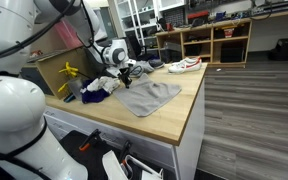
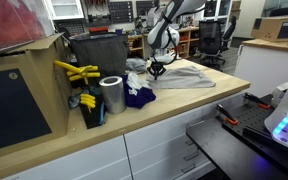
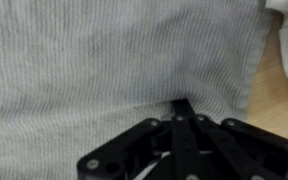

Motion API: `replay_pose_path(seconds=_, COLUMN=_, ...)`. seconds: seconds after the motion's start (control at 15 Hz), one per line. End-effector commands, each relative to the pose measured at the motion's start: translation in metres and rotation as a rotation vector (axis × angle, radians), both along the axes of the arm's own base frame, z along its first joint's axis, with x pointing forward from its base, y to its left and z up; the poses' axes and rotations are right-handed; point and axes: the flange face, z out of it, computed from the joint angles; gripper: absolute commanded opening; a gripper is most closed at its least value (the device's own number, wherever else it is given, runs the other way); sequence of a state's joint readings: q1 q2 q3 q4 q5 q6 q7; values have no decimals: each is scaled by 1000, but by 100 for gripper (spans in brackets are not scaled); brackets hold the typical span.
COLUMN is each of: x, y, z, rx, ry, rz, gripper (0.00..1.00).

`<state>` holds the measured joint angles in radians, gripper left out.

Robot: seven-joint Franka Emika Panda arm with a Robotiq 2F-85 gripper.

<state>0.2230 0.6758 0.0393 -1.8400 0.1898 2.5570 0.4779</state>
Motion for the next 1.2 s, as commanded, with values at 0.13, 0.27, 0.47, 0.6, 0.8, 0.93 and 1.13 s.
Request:
replay_pose_path(seconds=0.13, x=-49, y=22, z=-23, rx=69, ry=167, rz=-33, gripper=0)
replay_pose_path(seconds=0.27, x=-56, y=26, z=-24, rx=90, ry=203, rz=-48, gripper=0)
replay_pose_path(seconds=0.47, x=-55, y=24, z=-22, rx=92, ry=200, rz=-50, gripper=0)
replay_pose_path(seconds=0.6, x=-49, y=23, z=-15, rx=82, ry=160, rz=-23, gripper=0)
replay_pose_path(seconds=0.8, x=-39, y=25, z=2, rx=69, ry=97, rz=24, gripper=0)
replay_pose_path(seconds=0.93, x=-34, y=27, z=14, rx=81, ry=72, rz=41, gripper=27)
replay_pose_path(seconds=1.13, x=-23, y=26, z=40, rx=92, ry=14, rz=68, gripper=47)
